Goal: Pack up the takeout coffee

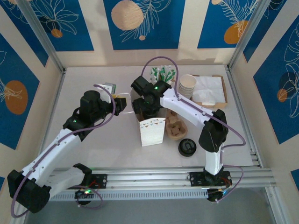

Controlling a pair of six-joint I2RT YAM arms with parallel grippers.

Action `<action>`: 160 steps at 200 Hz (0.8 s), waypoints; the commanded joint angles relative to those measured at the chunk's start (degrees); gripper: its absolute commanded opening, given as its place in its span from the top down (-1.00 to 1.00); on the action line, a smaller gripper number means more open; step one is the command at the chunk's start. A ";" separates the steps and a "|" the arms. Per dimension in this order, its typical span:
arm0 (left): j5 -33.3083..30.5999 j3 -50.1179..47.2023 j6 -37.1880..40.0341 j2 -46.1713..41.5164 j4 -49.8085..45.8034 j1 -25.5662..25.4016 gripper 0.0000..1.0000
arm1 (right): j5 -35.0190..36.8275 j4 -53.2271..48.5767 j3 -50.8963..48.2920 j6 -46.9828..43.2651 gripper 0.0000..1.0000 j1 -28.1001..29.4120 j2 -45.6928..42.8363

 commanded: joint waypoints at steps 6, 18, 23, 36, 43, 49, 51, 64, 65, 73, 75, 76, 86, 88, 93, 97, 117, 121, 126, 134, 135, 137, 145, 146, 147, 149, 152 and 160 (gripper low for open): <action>-0.75 0.42 0.86 -0.28 -0.68 -0.89 0.15 | 0.05 -2.04 3.17 0.96 -0.91 0.33 -2.90; -0.75 0.42 0.86 -0.30 -0.61 -0.89 0.15 | 0.22 -2.15 3.55 1.15 -0.91 0.31 -3.42; -0.75 0.49 0.86 -0.29 -0.65 -0.88 0.15 | 0.28 -2.13 3.66 1.18 -0.91 0.32 -3.74; -0.83 0.42 0.94 -0.30 -0.66 -0.97 0.15 | 0.31 -2.13 3.99 1.14 -0.90 0.32 -4.37; -0.83 0.47 0.91 -0.29 -0.70 -0.97 0.15 | 0.31 -2.20 4.24 1.07 -0.90 0.33 -4.66; -0.83 0.48 0.95 -0.27 -0.75 -0.97 0.15 | 0.36 -2.45 4.57 1.05 -0.89 0.26 -4.93; -0.83 0.43 0.95 -0.29 -0.72 -0.97 0.15 | 0.39 -2.54 4.66 1.12 -0.88 0.27 -5.01; -0.92 0.44 1.02 -0.28 -0.76 -1.03 0.15 | 0.48 -2.92 5.32 1.15 -0.85 0.32 -5.64; -0.92 0.43 1.03 -0.29 -0.72 -1.05 0.15 | 0.44 -2.92 5.37 1.15 -0.85 0.28 -5.69; -0.92 0.44 1.04 -0.29 -0.74 -1.06 0.15 | 0.24 -2.77 5.36 1.14 -0.84 0.28 -6.23; -0.92 0.45 1.04 -0.30 -0.76 -1.06 0.15 | 0.22 -2.71 5.39 1.10 -0.83 0.27 -6.35; -0.92 0.43 1.04 -0.30 -0.76 -1.06 0.15 | 0.22 -2.68 5.36 1.12 -0.83 0.26 -6.40; -0.94 0.50 1.04 -0.23 -0.74 -1.06 0.15 | 0.17 -2.66 5.57 1.05 -0.82 0.29 -6.94; -0.93 0.46 1.04 -0.28 -0.76 -1.02 0.15 | 0.16 -2.70 5.61 1.05 -0.82 0.28 -7.03; -0.93 0.48 1.04 -0.30 -0.71 -1.06 0.15 | 0.05 -2.75 5.74 1.14 -0.82 0.30 -7.15; -1.00 0.46 1.04 -0.30 -0.76 -1.06 0.15 | 0.04 -2.75 5.76 1.14 -0.81 0.33 -7.39; -1.10 0.48 1.12 -0.29 -0.74 -1.06 0.15 | 0.38 -2.75 5.88 1.14 -0.81 0.46 -8.18; -1.10 0.46 1.10 -0.30 -0.71 -1.11 0.15 | 0.48 -2.75 5.91 1.14 -0.81 0.50 -8.20; -1.10 0.42 1.10 -0.30 -0.76 -1.14 0.15 | 0.48 -2.75 5.86 1.20 -0.81 0.49 -8.37; -1.10 0.42 1.12 -0.30 -0.77 -1.15 0.15 | 0.48 -2.79 5.89 1.05 -0.81 0.51 -8.60; -1.10 0.42 1.12 -0.30 -0.77 -1.15 0.14 | 0.48 -2.81 5.88 1.05 -0.81 0.51 -8.58; -1.10 0.44 1.12 -0.30 -0.74 -1.15 0.15 | 0.53 -2.83 5.89 1.05 -0.80 0.51 -8.61; -1.10 0.47 1.06 -0.29 -0.74 -1.15 0.15 | 0.57 -2.75 5.89 1.00 -0.80 0.57 -8.82; -1.10 0.49 1.09 -0.25 -0.71 -1.15 0.15 | 0.57 -2.75 5.87 0.98 -0.80 0.58 -8.87; -1.10 0.45 1.11 -0.27 -0.74 -1.15 0.14 | 0.57 -2.79 5.87 0.97 -0.79 0.55 -8.89; -1.10 0.43 1.12 -0.29 -0.74 -1.15 0.14 | 0.64 -2.82 5.86 0.97 -0.80 0.58 -8.90; -1.11 0.48 1.10 -0.30 -0.76 -1.13 0.14 | 0.66 -2.83 5.90 0.97 -0.80 0.59 -8.90; -1.10 0.42 1.08 -0.25 -0.76 -1.13 0.14 | 0.83 -2.83 5.91 0.88 -0.79 0.52 -9.06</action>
